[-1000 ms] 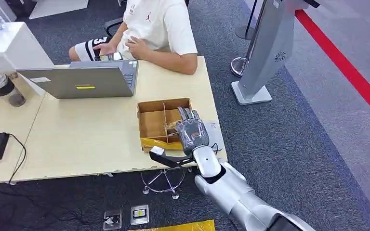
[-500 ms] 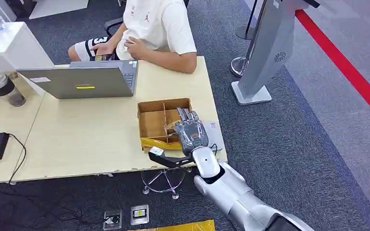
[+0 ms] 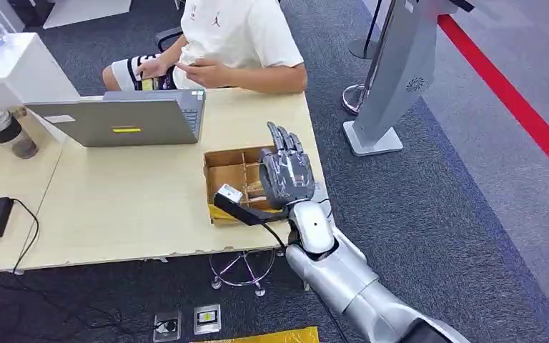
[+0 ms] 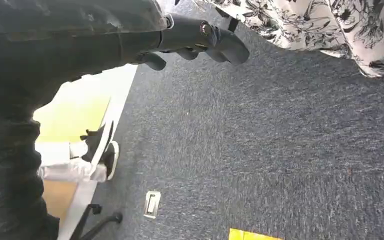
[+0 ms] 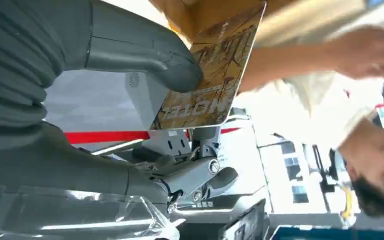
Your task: Pass the card to the sensor for recognition and then transmit it.
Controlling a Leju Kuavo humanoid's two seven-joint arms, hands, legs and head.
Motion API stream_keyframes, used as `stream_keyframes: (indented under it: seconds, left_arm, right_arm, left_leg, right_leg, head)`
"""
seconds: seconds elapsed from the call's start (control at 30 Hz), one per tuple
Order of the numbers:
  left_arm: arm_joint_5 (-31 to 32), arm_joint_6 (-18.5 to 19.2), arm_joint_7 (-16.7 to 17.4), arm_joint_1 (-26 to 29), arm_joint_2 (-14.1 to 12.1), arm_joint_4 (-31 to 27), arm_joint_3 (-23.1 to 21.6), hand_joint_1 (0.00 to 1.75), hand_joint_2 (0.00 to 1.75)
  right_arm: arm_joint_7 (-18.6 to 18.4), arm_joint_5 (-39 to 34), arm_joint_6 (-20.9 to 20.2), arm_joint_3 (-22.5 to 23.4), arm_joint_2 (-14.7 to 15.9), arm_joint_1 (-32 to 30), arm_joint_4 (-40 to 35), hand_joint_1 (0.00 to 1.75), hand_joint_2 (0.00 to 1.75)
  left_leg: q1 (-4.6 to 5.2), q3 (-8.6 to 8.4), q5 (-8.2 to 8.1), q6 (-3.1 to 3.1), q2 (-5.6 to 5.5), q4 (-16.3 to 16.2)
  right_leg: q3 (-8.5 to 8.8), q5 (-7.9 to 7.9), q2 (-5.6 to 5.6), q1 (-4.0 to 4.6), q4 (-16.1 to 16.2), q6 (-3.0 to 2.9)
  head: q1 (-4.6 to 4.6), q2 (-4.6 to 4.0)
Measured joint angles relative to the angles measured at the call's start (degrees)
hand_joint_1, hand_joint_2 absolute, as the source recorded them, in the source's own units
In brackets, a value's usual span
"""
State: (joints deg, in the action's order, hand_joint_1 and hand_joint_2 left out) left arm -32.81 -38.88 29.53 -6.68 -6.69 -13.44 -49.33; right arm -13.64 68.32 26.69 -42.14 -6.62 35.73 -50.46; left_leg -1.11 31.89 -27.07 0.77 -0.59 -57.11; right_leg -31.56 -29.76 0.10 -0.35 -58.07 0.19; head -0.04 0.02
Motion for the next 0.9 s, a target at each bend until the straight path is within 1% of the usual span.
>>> stream_keyframes:
  seconds: [0.13, 0.17, 0.23, 0.37, 0.47, 0.6, 0.7, 0.77, 0.83, 0.9]
  left_arm:
    - [0.07, 0.24, -0.02, 0.12, -0.04, 0.02, 0.00, 0.00, 1.75]
    - [0.09, 0.28, -0.02, 0.12, -0.04, 0.02, 0.00, 0.00, 1.75]
    - [0.13, 0.48, -0.09, 0.11, -0.07, 0.02, 0.00, 0.00, 1.75]
    - [0.31, 0.74, -0.70, 0.12, -0.24, 0.02, 0.00, 0.00, 1.75]
    - [0.59, 1.38, -1.49, 0.13, -0.55, 0.02, 0.00, 0.00, 1.75]
    - [1.00, 2.62, -2.60, 0.10, -1.03, 0.02, 0.00, 0.00, 1.75]
    - [1.27, 3.70, -3.54, 0.03, -1.42, 0.02, -0.02, 0.00, 1.75]
    - [1.42, 4.33, -4.26, -0.02, -1.77, 0.02, -0.02, 0.00, 1.75]
    - [1.84, 4.98, -5.07, -0.05, -2.03, 0.02, -0.02, 0.00, 1.75]
    - [2.06, 5.42, -5.73, -0.11, -2.34, 0.02, -0.02, 0.00, 1.75]
  right_arm:
    - [0.85, -2.37, 1.76, 2.13, 2.05, -1.83, -12.62, 1.75, 1.75]
    - [0.90, -2.62, 1.92, 2.34, 2.34, -2.17, -14.45, 1.75, 1.75]
    - [0.98, -3.21, 2.16, 3.12, 3.41, -2.78, -20.83, 1.75, 1.75]
    - [1.16, -3.56, 3.30, 4.11, 4.83, -3.74, -29.57, 1.75, 1.75]
    - [2.07, -4.30, 4.50, 4.68, 6.05, -4.43, -35.57, 1.75, 1.75]
    - [3.84, -3.74, 4.90, 4.63, 6.93, -4.94, -40.97, 1.75, 1.75]
    - [5.14, -1.17, 3.74, 4.32, 7.17, -4.73, -42.85, 1.75, 1.75]
    - [5.64, 0.06, 1.78, 3.30, 7.12, -3.95, -43.07, 1.75, 1.75]
    - [5.66, 2.28, -0.99, 2.31, 6.97, -2.88, -42.89, 1.75, 1.75]
    - [5.24, 2.56, -3.85, 1.07, 6.47, -0.97, -41.36, 1.75, 1.75]
  left_leg:
    - [0.00, -0.01, 0.00, 0.00, 0.04, 0.00]
    - [0.01, 0.01, -0.01, 0.00, 0.04, 0.00]
    - [0.00, 0.00, -0.01, 0.00, 0.05, 0.00]
    - [0.00, -0.01, -0.01, 0.00, 0.07, 0.00]
    - [0.00, -0.02, -0.01, 0.00, 0.07, 0.00]
    - [0.00, -0.01, -0.01, 0.00, 0.10, 0.01]
    - [0.00, 0.00, -0.01, 0.00, 0.10, 0.01]
    - [0.00, 0.00, -0.01, 0.00, 0.10, 0.02]
    - [0.00, 0.02, 0.00, 0.00, 0.09, 0.02]
    - [-0.01, 0.02, 0.00, 0.00, 0.08, 0.03]
  right_leg:
    - [-0.01, 0.00, 0.00, -0.01, 0.00, 0.00]
    - [-0.01, 0.00, 0.00, -0.01, 0.00, 0.00]
    - [-0.01, 0.00, 0.00, -0.01, 0.01, 0.00]
    - [-0.02, 0.00, 0.01, -0.01, 0.01, 0.00]
    - [-0.01, 0.01, 0.01, -0.01, 0.00, 0.00]
    - [-0.01, 0.02, 0.02, 0.00, 0.00, -0.02]
    - [0.02, 0.02, 0.01, 0.00, 0.00, -0.02]
    - [0.02, 0.02, 0.02, 0.00, -0.01, -0.02]
    - [0.03, 0.02, 0.00, 0.01, -0.01, -0.02]
    - [0.03, 0.02, -0.01, 0.01, -0.02, -0.02]
  head:
    - [0.02, 0.00]
    - [0.00, 0.00]
    - [-0.02, 0.00]
    - [0.00, 0.00]
    - [0.00, 0.00]
    - [-0.02, 0.00]
    - [-0.02, 0.00]
    - [-0.02, 0.00]
    - [0.02, 0.00]
    - [0.00, 0.00]
